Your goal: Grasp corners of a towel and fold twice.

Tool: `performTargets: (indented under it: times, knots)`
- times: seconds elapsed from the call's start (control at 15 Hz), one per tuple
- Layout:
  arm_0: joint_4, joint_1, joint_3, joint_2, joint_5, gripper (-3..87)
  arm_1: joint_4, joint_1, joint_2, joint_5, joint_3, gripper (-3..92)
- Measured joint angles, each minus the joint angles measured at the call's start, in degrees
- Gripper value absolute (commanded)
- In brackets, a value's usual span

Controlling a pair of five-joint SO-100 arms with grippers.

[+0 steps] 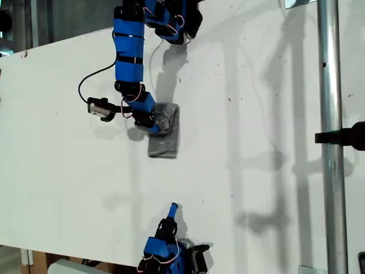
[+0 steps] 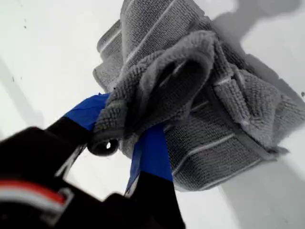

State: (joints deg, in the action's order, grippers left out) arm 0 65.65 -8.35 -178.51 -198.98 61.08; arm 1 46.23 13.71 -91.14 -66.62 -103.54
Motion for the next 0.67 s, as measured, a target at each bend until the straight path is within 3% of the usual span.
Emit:
performTargets:
  times: [0.07,0.2,0.33,0.47,0.67]
  knots:
    - [0.00,0.00,0.00,0.00,0.00,-1.8,-2.02,-0.09,-0.26,0.62,-0.18,35.0]
    - [0.00,0.00,0.00,0.00,0.00,-1.8,-12.48,-0.18,-5.01,4.83,-2.72,8.0]
    - [0.00,0.00,0.00,0.00,0.00,-1.8,-21.09,-0.18,-12.39,8.26,-4.83,6.6]
    - [0.00,0.00,0.00,0.00,0.00,-1.8,-24.26,0.26,-18.63,9.32,-7.12,3.2]
    - [0.70,0.00,0.00,0.00,2.55,-0.9,-12.48,1.76,-34.01,9.58,-19.07,-0.3]
